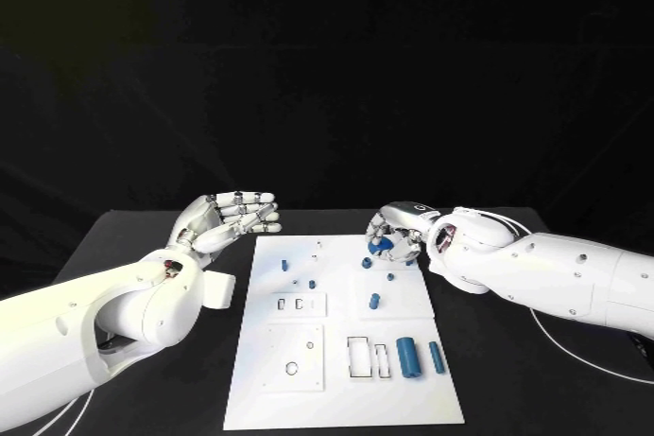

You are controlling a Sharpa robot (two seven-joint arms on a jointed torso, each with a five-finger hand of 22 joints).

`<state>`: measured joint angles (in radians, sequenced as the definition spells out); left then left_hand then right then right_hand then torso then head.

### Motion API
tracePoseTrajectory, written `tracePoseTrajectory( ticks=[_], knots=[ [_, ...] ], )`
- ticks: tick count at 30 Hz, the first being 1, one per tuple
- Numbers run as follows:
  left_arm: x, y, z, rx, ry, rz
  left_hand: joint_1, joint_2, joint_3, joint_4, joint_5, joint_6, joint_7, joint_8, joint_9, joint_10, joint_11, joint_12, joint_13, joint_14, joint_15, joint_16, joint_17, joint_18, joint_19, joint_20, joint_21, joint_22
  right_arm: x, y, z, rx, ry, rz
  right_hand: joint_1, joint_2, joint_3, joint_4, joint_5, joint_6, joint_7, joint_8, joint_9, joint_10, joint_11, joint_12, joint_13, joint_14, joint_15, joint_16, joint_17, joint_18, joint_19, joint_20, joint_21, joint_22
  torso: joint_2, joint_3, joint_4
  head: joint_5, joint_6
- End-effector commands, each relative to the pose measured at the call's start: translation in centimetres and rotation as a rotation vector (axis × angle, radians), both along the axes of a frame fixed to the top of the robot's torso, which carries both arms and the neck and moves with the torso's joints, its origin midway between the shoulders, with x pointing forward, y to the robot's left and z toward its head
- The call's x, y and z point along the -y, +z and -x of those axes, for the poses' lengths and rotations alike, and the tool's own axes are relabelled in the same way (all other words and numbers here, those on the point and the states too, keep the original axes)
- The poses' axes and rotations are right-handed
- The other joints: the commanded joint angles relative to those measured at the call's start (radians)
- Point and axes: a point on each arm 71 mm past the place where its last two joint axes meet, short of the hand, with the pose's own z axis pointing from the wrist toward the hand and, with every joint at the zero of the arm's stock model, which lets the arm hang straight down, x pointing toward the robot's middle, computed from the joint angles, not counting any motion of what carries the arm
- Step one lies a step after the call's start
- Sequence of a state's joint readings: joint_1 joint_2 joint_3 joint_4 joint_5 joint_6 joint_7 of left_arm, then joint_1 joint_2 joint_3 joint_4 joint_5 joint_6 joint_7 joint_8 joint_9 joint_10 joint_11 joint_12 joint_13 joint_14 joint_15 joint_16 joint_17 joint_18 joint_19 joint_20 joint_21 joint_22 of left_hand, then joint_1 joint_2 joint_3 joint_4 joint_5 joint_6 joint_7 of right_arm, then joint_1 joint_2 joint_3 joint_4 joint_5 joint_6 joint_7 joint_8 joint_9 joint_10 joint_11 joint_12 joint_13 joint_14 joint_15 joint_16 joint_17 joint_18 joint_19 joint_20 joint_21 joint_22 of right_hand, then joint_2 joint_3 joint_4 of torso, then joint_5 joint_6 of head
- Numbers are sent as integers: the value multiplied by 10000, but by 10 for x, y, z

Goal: Assemble the parts on the task board

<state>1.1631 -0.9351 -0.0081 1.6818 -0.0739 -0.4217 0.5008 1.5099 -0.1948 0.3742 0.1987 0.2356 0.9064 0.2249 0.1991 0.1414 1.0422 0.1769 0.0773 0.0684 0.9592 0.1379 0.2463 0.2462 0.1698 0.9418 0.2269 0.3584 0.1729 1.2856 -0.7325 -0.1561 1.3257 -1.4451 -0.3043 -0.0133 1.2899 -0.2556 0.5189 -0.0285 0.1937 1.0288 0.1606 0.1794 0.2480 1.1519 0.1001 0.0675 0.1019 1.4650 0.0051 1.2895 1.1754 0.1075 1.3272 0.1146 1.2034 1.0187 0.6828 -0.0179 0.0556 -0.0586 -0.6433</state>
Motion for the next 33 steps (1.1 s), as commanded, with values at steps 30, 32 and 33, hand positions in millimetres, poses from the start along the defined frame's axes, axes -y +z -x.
tracePoseTrajectory(
  ticks=[30, 32, 33],
  knots=[
    [2, 6, 0, 93, -393, 79, -122, -57, 9, -26, -38, -48, 62, 1, 13, 42, 11, -59, 2, 44, -35, 30, 37, 98, 56, -18, 102, 38, -12, -17, -2, -344, 120, 914, 34, 109, 98, 273, 16, 58, -23, -12, 352, 186, -59, 279, 134, 600, 86, 1277, 1307, -350, 622, 30, 1386, 1935, 223, -26, 89, 2, -130],
    [2, 6, 0, 85, -406, 80, -122, -57, 9, -26, -38, -48, 62, 1, 13, 42, 11, -59, 2, 44, -35, 30, 37, 98, 56, -18, 102, 38, -13, -18, -2, -370, 117, 926, 13, 132, 140, 311, 8, 82, -38, 4, 380, 244, -75, 301, 143, 604, 77, 1317, 1347, -358, 637, 24, 1429, 1997, 226, -24, 94, 14, -139],
    [2, 7, 0, 82, -410, 79, -122, -57, 9, -26, -38, -48, 62, 1, 13, 42, 11, -59, 2, 44, -35, 30, 37, 98, 56, -18, 102, 38, -14, -19, -3, -380, 110, 933, 10, 136, 148, 317, 6, 86, -41, 6, 386, 256, -79, 306, 146, 605, 75, 1326, 1356, -359, 639, 23, 1436, 2007, 232, -21, 97, 18, -137]
  ],
)
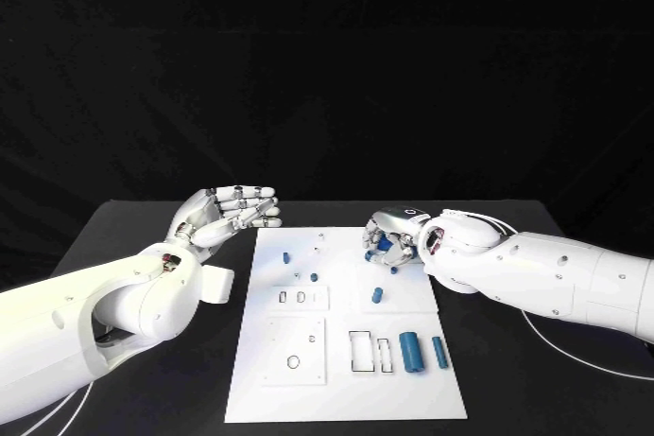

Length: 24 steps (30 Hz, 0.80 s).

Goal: Assemble the parts on the task board

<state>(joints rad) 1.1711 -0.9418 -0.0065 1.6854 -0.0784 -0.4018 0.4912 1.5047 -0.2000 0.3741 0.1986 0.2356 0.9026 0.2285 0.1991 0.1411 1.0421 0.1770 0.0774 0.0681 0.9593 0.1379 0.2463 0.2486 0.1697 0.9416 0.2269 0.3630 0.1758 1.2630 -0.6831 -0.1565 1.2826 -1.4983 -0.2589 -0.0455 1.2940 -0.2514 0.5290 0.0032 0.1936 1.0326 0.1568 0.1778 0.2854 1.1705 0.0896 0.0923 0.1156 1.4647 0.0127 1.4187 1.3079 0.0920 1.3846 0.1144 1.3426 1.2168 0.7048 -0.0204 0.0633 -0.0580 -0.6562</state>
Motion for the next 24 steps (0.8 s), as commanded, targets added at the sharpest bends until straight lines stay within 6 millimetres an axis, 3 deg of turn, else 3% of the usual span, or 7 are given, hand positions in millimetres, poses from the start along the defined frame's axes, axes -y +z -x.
tracePoseTrajectory(
  ticks=[1, 24],
  knots=[
    [3, 3, 1, 60, -243, 75, -69, -5, 10, -25, -39, -10, 25, 1, 16, 43, 10, -59, 5, 43, -35, 30, 13, 99, 58, -19, 56, 9, -2, -3, 0, -88, 33, 220, -37, 104, 67, 14, 0, 56, -12, 28, 24, 98, 17, 69, 13, 611, -7, 54, 52, -210, 77, 21, 70, 65, 22, 5, 18, 15, 3],
    [3, 3, 0, -30, -369, 78, -66, 14, 25, -46, -45, -15, 18, 2, 19, 42, 7, -70, 4, 28, -35, 24, 30, 94, 49, -25, 88, 28, -2, -7, -4, -25, -150, 416, 146, 344, 475, 31, -69, 277, -128, 221, 299, 434, -104, 161, 66, 602, -104, 192, 124, -222, 66, -57, 203, 262, 55, -15, 35, -3, -45]
  ],
)
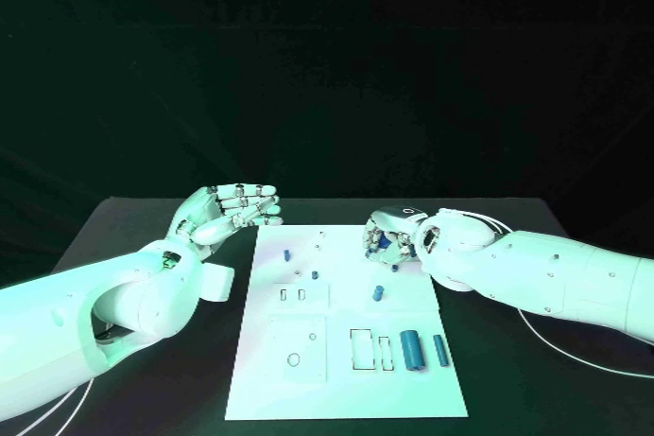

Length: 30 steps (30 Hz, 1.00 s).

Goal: Assemble the parts on the task board

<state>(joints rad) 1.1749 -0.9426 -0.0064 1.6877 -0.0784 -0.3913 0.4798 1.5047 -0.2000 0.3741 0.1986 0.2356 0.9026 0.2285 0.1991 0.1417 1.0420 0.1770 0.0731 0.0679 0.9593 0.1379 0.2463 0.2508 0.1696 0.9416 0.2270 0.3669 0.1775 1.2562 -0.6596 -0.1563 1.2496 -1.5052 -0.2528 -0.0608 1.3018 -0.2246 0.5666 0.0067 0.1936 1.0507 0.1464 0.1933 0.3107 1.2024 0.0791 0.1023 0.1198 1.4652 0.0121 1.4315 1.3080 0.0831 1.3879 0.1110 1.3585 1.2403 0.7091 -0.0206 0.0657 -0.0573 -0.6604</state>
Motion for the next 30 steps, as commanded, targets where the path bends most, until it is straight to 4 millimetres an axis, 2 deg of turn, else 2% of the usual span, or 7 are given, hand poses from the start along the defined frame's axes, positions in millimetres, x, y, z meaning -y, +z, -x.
tracePoseTrajectory(
  ticks=[1, 3, 10, 13, 18, 30],
  knots=[
    [2, 2, 1, 40, -254, 76, -66, 14, 26, -46, -45, -15, 18, 2, 12, 42, 7, -27, 6, 28, -34, 24, 8, 95, 50, -25, 49, 11, 0, -1, 0, 71, 33, 229, 137, 130, 166, -42, -144, 133, -40, 100, 85, 164, -17, 76, 34, 595, -116, 71, 122, -135, 34, -36, 59, 52, 13, -14, 12, -10, -3],
    [3, 2, 0, 31, -264, 76, -66, 14, 26, -46, -45, -15, 18, 2, 12, 42, 7, -27, 6, 28, -34, 24, 8, 95, 50, -25, 49, 11, 0, 0, 0, 197, 27, 183, 269, 247, 342, -127, -451, 206, -73, 174, 180, 289, -63, 115, 67, 591, -152, 91, 120, -141, 39, -66, 96, 113, 13, -14, 11, -13, 2],
    [3, 2, 0, 14, -293, 80, -61, 26, 35, -57, -51, -13, 13, 5, 15, 43, 5, -31, 6, 13, -33, 17, 15, 92, 42, -28, 63, 19, -4, 6, 1, 942, 0, -293, 431, 487, 594, -355, -488, 486, -174, 460, 500, 662, -197, 203, 227, 590, -264, 140, 123, -168, 94, -169, 224, 322, 20, -24, 29, -37, 18],
    [3, 2, 0, 14, -289, 78, -61, 26, 35, -57, -51, -13, 13, 5, 15, 43, 5, -31, 6, 13, -33, 17, 15, 92, 42, -28, 63, 19, -6, 9, 2, 1288, -34, -548, 408, 513, 631, -445, -285, 538, -203, 562, 648, 782, -238, 217, 305, 587, -301, 148, 106, -169, 87, -207, 241, 357, 14, -29, 31, -40, 39],
    [3, 2, 0, 17, -283, 77, -61, 26, 35, -57, -51, -13, 13, 5, 15, 43, 5, -31, 6, 13, -33, 17, 15, 92, 42, -28, 63, 19, -13, 14, 2, 1672, -75, -846, 398, 511, 633, -458, -259, 544, -205, 578, 672, 797, -243, 216, 317, 586, -305, 150, 105, -168, 81, -213, 239, 355, 21, -38, 42, -33, 83],
    [3, 2, -1, 30, -291, 78, -47, 47, 56, -83, -57, -8, 5, 12, 19, 52, 0, -35, 7, -5, -33, 8, 28, 87, 25, -33, 89, 35, -43, 20, -3, 2310, -34, -1261, 347, 466, 623, -479, -221, 520, -203, 590, 716, 780, -236, 185, 330, 594, -305, 173, 137, -181, 111, -219, 279, 420, 49, -44, 65, -26, 44]
  ],
)
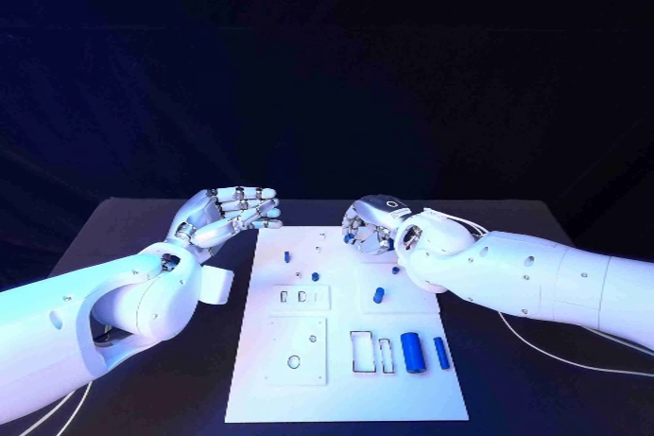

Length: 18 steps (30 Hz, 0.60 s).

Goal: Assemble the parts on the task board

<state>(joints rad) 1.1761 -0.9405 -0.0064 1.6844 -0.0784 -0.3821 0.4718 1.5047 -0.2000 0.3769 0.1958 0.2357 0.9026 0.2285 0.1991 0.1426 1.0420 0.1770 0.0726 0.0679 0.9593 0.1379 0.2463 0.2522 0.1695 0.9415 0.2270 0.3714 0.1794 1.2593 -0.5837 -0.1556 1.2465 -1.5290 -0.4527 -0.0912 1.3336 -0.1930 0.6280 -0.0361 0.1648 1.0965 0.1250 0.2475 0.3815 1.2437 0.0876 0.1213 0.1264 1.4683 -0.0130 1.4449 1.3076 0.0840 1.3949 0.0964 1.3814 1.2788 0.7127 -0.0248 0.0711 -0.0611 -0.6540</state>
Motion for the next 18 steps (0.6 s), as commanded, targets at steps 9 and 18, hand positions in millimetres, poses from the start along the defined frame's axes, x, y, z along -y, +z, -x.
tracePoseTrajectory(
  ticks=[9, 18],
  knots=[
    [5, 3, -1, 100, -238, 123, -48, 47, 28, -55, -58, -8, 5, 12, 11, 52, 0, -30, 7, -5, -33, 8, 14, 88, 26, -33, 44, 15, -25, 1, -9, 722, -70, -259, -5, 139, 9, -49, 77, 39, 17, 46, 27, 354, -315, -24, 270, 570, -50, 58, 170, -194, 50, -73, 62, 55, 24, -6, 29, -13, -31],
    [7, 5, -2, 127, -283, 145, -48, 47, 28, -55, -58, -8, 5, 12, 11, 52, 0, -30, 7, -5, -33, 8, 14, 88, 26, -33, 44, 15, -36, -5, -14, 643, -46, -182, -23, 125, 7, -54, 80, 21, 19, 43, 39, 345, -312, -36, 274, 575, -48, 69, 186, -202, 70, -72, 85, 92, 54, -28, 75, -28, -15]
  ],
)
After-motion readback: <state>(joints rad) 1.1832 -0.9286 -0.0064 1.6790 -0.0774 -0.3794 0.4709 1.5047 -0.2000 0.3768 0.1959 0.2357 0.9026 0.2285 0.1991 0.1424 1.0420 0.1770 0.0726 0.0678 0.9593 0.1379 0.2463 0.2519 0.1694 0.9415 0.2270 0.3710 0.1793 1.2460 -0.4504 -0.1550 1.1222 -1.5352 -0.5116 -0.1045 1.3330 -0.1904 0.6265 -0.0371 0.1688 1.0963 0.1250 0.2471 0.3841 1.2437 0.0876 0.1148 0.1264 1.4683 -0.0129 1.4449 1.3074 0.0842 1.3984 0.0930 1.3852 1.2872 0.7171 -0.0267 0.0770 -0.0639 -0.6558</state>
